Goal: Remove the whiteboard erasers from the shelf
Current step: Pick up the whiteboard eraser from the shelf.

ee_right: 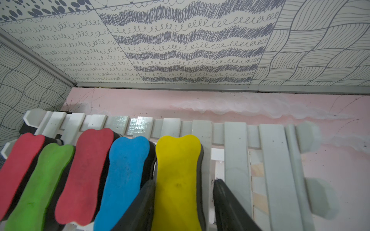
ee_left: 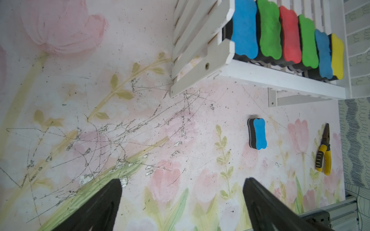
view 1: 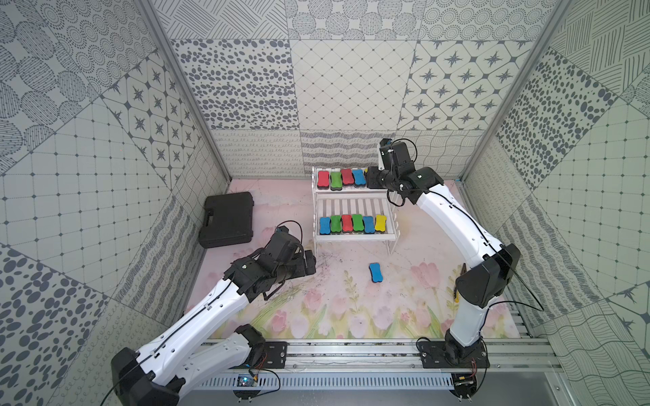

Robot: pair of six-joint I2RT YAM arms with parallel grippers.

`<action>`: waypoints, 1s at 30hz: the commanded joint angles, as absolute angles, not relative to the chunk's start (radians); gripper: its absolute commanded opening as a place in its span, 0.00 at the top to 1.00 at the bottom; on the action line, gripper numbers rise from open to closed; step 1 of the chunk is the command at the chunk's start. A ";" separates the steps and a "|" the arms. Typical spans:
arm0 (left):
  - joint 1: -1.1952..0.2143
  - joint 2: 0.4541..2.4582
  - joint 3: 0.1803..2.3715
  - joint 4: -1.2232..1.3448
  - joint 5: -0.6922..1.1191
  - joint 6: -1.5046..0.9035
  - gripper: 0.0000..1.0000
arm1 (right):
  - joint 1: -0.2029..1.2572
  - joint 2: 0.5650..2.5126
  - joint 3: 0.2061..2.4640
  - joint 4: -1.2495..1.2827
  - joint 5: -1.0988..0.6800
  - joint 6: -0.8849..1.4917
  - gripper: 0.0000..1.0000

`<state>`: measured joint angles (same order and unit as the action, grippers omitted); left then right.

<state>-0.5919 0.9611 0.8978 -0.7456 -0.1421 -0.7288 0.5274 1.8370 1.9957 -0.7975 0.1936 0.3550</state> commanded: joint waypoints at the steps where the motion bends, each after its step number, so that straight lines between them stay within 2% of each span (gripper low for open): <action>1: -0.589 0.964 0.897 -0.772 -0.151 -0.711 0.00 | 0.523 1.854 2.016 -0.805 0.192 0.351 0.50; 8: -0.589 0.968 0.888 -0.766 -0.146 -0.719 0.00 | 0.523 1.845 2.008 -0.808 0.207 0.355 0.53; 14: -0.588 0.968 0.894 -0.768 -0.141 -0.718 0.00 | 0.520 1.822 2.011 -0.810 0.243 0.351 0.50; 30: -0.589 0.983 0.925 -0.777 -0.144 -0.715 0.00 | 0.521 1.843 2.073 -0.790 0.182 0.324 0.43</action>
<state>-0.5919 0.9749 0.9085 -0.7498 -0.1417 -0.7292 0.5236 1.8374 2.0407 -0.8066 0.1898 0.3355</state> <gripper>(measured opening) 0.994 0.567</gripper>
